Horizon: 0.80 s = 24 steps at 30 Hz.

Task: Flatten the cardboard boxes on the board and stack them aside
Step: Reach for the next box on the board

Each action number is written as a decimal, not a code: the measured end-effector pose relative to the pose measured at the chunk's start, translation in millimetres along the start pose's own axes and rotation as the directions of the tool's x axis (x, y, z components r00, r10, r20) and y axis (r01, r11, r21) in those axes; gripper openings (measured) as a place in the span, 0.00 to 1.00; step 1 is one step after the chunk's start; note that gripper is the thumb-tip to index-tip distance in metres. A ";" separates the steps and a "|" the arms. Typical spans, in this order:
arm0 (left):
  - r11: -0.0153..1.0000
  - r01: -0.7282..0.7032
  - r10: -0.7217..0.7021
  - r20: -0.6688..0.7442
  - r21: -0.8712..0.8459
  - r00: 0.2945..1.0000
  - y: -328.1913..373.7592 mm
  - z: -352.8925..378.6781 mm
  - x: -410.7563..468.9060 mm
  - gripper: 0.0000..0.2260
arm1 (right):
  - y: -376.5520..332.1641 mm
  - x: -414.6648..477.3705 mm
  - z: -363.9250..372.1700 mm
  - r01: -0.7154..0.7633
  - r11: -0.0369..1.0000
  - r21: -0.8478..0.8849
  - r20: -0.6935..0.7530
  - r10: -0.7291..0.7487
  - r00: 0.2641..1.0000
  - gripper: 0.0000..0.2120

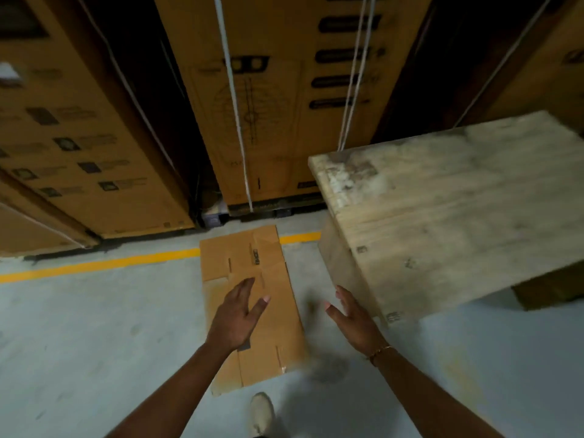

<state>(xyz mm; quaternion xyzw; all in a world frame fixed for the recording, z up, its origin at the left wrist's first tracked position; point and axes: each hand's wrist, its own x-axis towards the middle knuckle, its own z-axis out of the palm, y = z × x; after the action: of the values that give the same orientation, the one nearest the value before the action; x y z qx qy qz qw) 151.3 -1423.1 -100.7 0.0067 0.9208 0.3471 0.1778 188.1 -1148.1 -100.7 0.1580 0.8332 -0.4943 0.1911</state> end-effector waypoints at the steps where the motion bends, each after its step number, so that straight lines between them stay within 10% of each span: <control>1: 0.998 -0.058 0.058 0.012 0.019 0.998 24.8 -1.7 6.3 0.36 | -3.4 -10.8 -20.0 0.004 1.000 0.018 -0.053 -0.004 0.999 0.31; 24: 0.832 -0.555 0.533 0.276 0.002 0.800 525.3 312.3 49.9 0.24 | 227.1 -165.9 -500.4 -0.064 0.970 0.234 -0.563 0.189 0.804 0.32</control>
<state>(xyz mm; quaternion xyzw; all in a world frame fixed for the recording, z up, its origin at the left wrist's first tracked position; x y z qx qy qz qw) 150.0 -818.7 2.9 0.3243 0.8614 0.3413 0.1909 355.1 -613.3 24.0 0.3756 0.7841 -0.4908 -0.0569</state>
